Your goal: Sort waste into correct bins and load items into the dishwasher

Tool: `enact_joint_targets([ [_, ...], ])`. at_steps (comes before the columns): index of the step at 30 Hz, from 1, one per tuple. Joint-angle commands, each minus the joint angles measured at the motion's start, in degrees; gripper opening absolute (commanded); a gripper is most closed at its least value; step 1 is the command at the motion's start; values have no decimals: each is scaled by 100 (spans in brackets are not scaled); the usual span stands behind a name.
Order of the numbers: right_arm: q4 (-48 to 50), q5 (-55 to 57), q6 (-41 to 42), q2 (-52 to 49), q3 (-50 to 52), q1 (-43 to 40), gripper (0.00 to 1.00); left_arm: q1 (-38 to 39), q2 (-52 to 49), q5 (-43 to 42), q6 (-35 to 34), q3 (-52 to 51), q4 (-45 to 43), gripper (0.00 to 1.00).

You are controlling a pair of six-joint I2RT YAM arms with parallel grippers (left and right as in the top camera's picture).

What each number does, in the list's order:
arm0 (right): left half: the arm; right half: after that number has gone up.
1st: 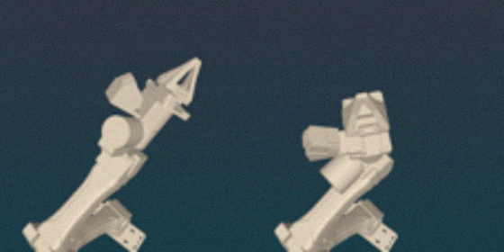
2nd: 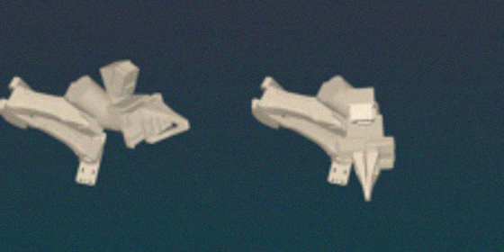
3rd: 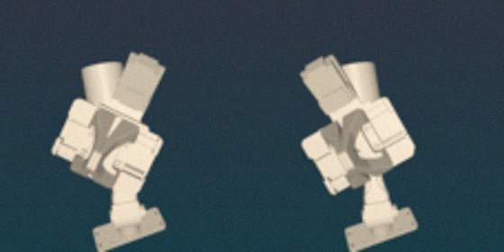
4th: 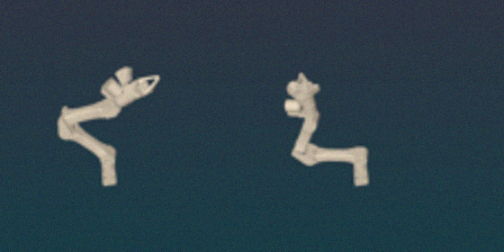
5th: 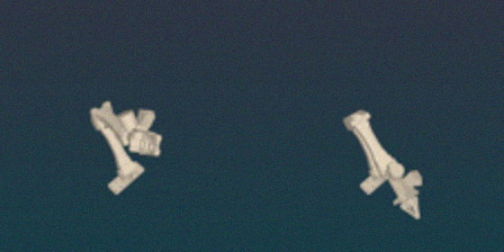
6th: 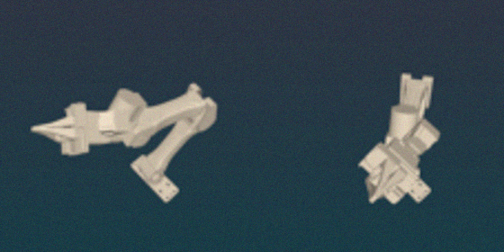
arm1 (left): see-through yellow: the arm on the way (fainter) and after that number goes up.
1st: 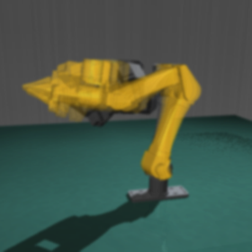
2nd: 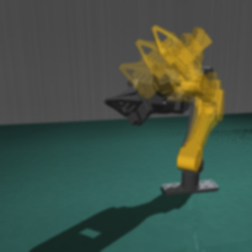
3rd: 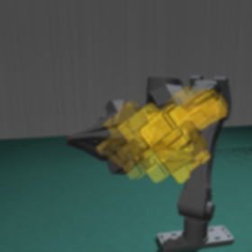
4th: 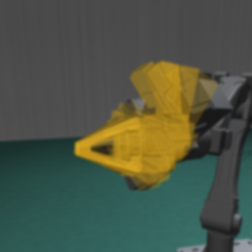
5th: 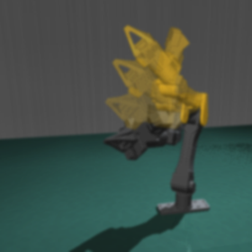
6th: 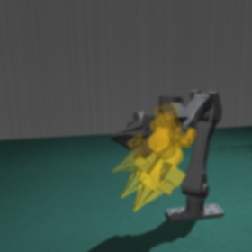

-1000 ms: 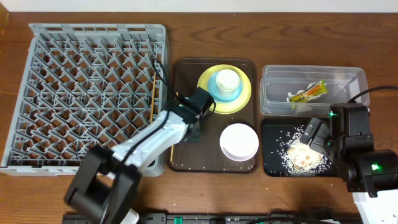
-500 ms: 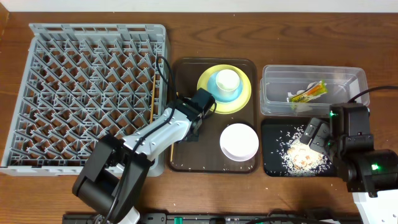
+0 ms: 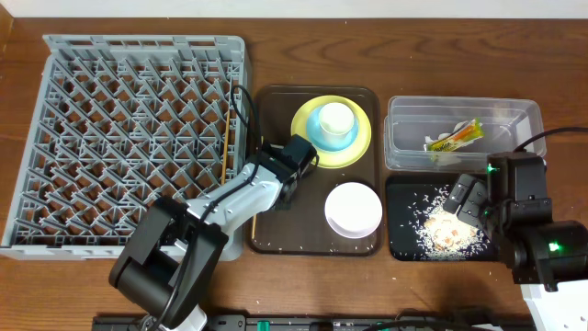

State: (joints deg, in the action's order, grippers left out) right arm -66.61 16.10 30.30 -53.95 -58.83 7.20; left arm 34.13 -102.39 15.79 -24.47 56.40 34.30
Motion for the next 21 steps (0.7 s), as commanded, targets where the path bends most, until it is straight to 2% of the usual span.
enact_joint_targets([
  [1,-4,37,-59,4,-83,-70,99,-35,-103,-42,-74,-345,-96,28],
  [6,-7,37,-59,4,-83,-72,99,-35,-103,-782,-70,-483,-273,28],
  [21,-4,37,-59,4,-83,-72,99,-28,-103,-1543,-48,-481,-348,28],
])
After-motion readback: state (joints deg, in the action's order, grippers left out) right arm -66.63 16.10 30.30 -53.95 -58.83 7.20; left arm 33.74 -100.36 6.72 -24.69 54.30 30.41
